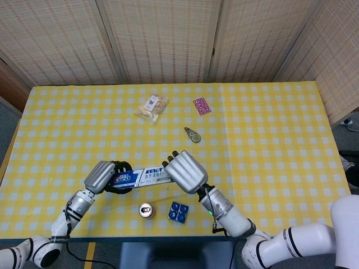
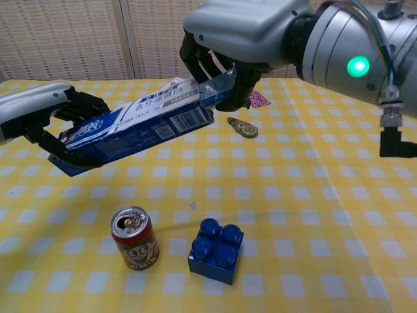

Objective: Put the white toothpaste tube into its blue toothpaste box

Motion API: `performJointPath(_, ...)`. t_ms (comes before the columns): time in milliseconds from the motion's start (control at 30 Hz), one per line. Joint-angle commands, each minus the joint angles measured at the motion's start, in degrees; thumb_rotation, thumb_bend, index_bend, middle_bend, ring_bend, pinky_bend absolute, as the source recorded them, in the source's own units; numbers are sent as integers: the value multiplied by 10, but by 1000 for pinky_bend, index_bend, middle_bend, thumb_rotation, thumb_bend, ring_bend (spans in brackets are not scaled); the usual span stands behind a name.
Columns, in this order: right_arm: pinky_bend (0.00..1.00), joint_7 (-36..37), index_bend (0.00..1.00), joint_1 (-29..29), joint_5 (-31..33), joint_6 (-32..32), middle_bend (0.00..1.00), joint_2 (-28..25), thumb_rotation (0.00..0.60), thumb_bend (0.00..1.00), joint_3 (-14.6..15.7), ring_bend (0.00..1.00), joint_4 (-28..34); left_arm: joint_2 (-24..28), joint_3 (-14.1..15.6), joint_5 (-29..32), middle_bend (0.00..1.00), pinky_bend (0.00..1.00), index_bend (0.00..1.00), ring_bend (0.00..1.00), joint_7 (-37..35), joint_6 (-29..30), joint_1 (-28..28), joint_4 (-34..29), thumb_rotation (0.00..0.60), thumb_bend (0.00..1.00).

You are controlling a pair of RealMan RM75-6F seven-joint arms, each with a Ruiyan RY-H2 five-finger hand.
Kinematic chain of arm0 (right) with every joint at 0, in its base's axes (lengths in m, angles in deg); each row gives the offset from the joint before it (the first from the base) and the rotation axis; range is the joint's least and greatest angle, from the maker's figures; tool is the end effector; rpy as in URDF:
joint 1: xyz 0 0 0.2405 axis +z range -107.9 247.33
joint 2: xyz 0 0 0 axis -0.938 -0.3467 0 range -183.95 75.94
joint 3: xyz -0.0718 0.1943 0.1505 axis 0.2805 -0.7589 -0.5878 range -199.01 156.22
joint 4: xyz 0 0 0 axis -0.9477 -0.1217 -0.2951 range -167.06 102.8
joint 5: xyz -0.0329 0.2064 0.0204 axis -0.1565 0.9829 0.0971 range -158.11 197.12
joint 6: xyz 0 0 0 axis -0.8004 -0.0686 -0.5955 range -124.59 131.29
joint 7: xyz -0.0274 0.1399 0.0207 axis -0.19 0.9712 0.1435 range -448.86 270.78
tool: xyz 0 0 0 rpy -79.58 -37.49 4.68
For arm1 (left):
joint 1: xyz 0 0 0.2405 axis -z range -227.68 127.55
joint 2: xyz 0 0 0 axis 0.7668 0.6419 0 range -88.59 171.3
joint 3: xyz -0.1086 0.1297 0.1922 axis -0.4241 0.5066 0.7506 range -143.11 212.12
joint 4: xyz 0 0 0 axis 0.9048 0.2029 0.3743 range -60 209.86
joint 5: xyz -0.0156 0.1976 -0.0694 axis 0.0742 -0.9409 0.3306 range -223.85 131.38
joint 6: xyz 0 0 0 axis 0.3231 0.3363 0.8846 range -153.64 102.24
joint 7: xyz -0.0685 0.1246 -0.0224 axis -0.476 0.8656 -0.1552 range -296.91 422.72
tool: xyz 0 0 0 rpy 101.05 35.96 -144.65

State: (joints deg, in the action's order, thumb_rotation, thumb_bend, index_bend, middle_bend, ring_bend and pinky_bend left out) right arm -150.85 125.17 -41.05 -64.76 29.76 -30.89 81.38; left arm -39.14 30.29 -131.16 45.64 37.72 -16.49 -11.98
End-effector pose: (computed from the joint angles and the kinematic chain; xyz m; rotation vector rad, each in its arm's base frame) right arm -0.0031 -0.2850 0.0198 2.0485 -0.2332 0.9670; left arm -0.1864 0.3013 0.0275 -1.7860 -1.2682 -1.2958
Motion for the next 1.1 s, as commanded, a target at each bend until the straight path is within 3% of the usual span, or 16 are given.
performJointPath(33, 828, 18, 700, -5, -22, -8, 605, 9, 600, 305, 4, 518, -11, 1, 0, -2, 774, 749, 730, 614, -4, 0, 0, -1, 600, 217)
performJointPath(200, 805, 67, 607, -17, -49, -12, 530, 8, 600, 305, 3, 442, -18, 4, 2, -10, 774, 748, 730, 615, -17, 4, -1, 0, 600, 218)
performJointPath(400, 721, 120, 418, -31, -90, -14, 385, -7, 600, 305, 3, 297, -27, 15, 9, -43, 777, 749, 734, 618, -68, 18, 0, 8, 600, 218)
performJointPath(533, 569, 152, 216, -39, -121, -20, 242, -12, 600, 305, 1, 157, -32, 18, 13, -58, 777, 748, 734, 618, -93, 25, 2, 16, 600, 218)
performJointPath(667, 350, 211, 5, -49, -143, -23, 99, -12, 600, 292, -6, 51, -30, 12, 16, -65, 778, 749, 735, 619, -99, 31, 2, 29, 600, 218)
performJointPath(800, 274, 258, 0, -57, -138, -12, 36, -17, 600, 251, -10, 12, -17, 8, 15, -64, 778, 749, 735, 619, -106, 33, 3, 34, 600, 218)
performJointPath(1100, 253, 327, 0, -74, -127, 8, 0, -41, 600, 206, -15, 0, 19, 9, 9, -58, 778, 749, 735, 619, -136, 39, 5, 35, 600, 218)
